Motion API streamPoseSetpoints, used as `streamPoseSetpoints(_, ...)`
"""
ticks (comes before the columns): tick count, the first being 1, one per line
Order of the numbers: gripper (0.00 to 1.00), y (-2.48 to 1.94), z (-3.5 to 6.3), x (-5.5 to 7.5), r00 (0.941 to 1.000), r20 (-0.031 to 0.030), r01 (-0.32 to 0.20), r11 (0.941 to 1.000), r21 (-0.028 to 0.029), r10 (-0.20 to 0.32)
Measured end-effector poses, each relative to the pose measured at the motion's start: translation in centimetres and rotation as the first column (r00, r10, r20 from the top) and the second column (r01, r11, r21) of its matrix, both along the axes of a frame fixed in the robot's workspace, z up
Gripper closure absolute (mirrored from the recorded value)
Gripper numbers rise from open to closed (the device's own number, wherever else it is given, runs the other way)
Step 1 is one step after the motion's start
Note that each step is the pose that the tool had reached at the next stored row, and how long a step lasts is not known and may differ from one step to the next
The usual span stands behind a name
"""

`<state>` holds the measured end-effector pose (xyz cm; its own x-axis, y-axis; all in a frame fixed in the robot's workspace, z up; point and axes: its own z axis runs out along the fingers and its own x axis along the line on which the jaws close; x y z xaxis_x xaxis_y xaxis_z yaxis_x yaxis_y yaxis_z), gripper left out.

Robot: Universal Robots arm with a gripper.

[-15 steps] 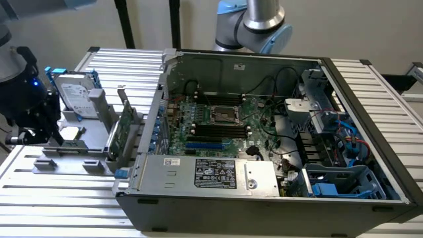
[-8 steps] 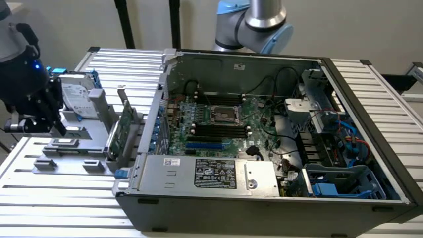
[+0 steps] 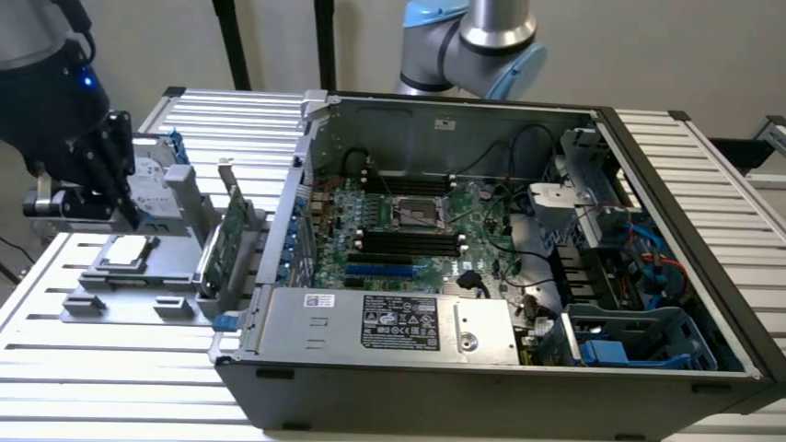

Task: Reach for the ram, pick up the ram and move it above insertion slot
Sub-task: 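Pick up the ram and move it above insertion slot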

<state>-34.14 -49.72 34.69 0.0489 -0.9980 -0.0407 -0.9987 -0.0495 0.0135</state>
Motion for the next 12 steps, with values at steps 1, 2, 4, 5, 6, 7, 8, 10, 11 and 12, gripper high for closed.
streamPoseSetpoints(1, 0.86, -0.01, 0.45, 0.4, 1.0, 0.0001, -0.001, 1.0, 0.002, 0.001)
streamPoseSetpoints(2, 0.86, -0.01, 0.88, 0.8, 1.0, 0.0, -0.001, 1.0, 0.0038, 0.001)
streamPoseSetpoints(4, 0.86, -0.02, 1.83, 1.6, 1.0, -0.0002, -0.003, 1.0, 0.0074, 0.003)
streamPoseSetpoints(5, 0.86, -0.02, 2.27, 2.0, 1.0, -0.0004, -0.003, 1.0, 0.0088, 0.003)
streamPoseSetpoints(6, 0.86, -0.02, 2.72, 2.5, 1.0, -0.0008, -0.004, 0.9999, 0.0098, 0.004)
streamPoseSetpoints(7, 0.86, -0.01, 3.17, 2.9, 1.0, -0.001, -0.004, 0.9999, 0.011, 0.004)
streamPoseSetpoints(8, 0.86, -0.02, 3.62, 3.3, 1.0, -0.0012, -0.005, 0.9999, 0.0121, 0.005)
streamPoseSetpoints(10, 0.86, -0.02, 4.54, 4.1, 1.0, -0.002, -0.006, 0.9999, 0.0145, 0.006)
streamPoseSetpoints(11, 0.86, -0.02, 5.01, 4.6, 1.0, -0.0023, -0.007, 0.9999, 0.0155, 0.007)
streamPoseSetpoints(12, 0.86, -0.02, 5.46, 5.0, 1.0, -0.0027, -0.007, 0.9998, 0.0166, 0.007)
